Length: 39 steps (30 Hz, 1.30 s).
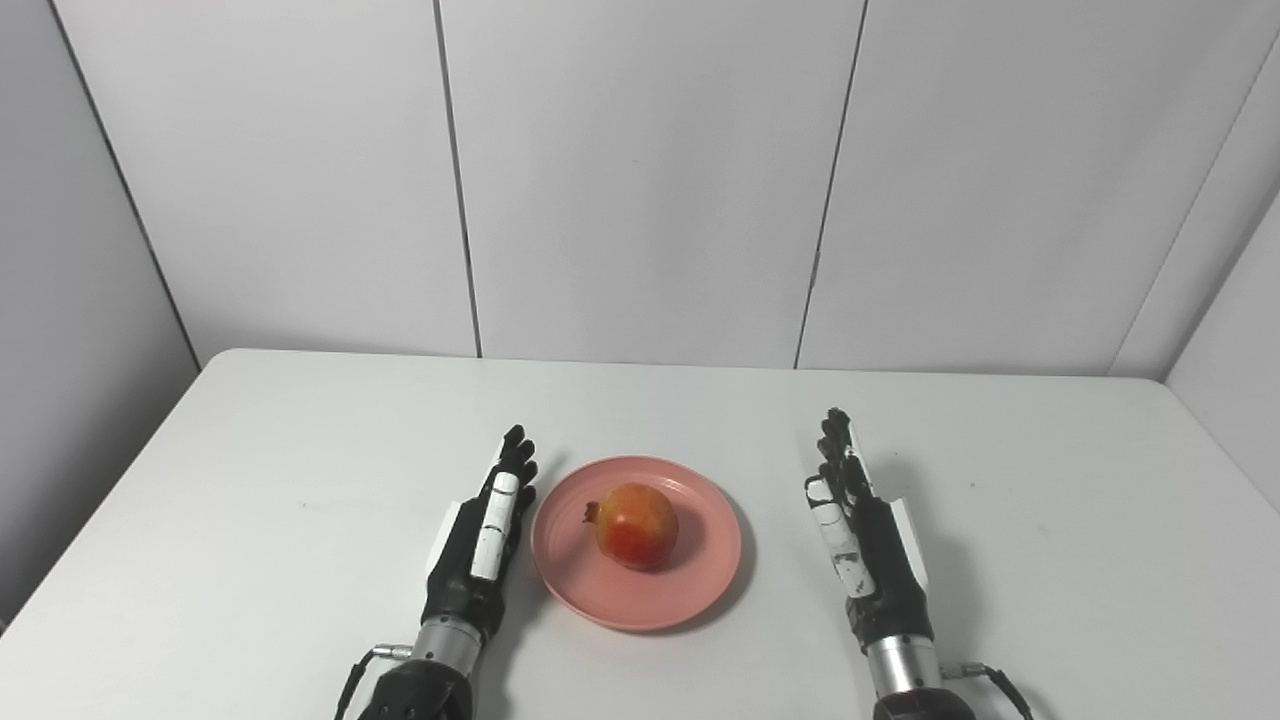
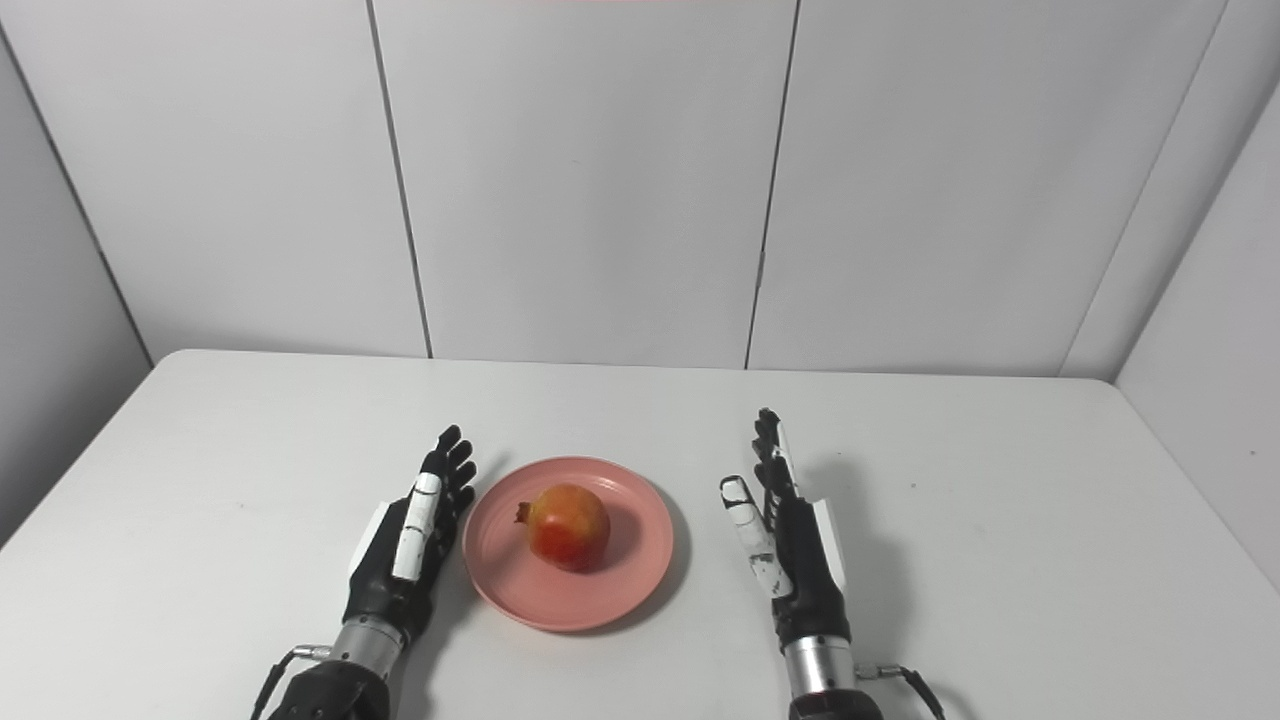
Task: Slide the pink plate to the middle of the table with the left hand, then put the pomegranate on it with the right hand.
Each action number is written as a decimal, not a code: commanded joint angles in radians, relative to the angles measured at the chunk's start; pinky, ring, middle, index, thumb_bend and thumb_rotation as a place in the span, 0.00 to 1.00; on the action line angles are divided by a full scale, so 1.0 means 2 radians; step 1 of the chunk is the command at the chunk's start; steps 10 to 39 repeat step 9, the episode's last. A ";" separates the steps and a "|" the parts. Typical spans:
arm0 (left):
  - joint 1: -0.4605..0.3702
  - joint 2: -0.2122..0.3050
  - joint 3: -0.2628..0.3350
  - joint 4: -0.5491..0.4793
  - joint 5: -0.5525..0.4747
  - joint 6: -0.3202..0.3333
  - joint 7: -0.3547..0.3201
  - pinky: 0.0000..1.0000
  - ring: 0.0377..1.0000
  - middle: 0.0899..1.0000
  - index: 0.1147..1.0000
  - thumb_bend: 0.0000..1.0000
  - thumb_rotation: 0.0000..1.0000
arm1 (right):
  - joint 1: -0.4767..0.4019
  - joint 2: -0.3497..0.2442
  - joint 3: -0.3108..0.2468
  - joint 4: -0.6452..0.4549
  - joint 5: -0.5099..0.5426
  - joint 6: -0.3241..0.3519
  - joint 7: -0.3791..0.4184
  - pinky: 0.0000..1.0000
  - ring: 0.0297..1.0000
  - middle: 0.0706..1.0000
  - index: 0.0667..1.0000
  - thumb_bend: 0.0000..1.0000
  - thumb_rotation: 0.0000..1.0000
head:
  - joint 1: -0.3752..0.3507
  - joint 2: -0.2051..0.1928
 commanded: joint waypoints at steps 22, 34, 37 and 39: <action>-0.008 0.008 0.002 -0.015 -0.004 -0.007 -0.013 1.00 1.00 1.00 1.00 0.63 1.00 | -0.013 0.002 -0.008 0.012 0.028 0.014 0.023 1.00 1.00 1.00 1.00 0.73 0.91 | 0.007 0.009; -0.008 0.008 0.002 -0.015 -0.004 -0.007 -0.013 1.00 1.00 1.00 1.00 0.63 1.00 | -0.013 0.002 -0.008 0.012 0.028 0.014 0.023 1.00 1.00 1.00 1.00 0.73 0.91 | 0.007 0.009; -0.008 0.008 0.002 -0.015 -0.004 -0.007 -0.013 1.00 1.00 1.00 1.00 0.63 1.00 | -0.013 0.002 -0.008 0.012 0.028 0.014 0.023 1.00 1.00 1.00 1.00 0.73 0.91 | 0.007 0.009; -0.008 0.008 0.002 -0.015 -0.004 -0.007 -0.013 1.00 1.00 1.00 1.00 0.63 1.00 | -0.013 0.002 -0.008 0.012 0.028 0.014 0.023 1.00 1.00 1.00 1.00 0.73 0.91 | 0.007 0.009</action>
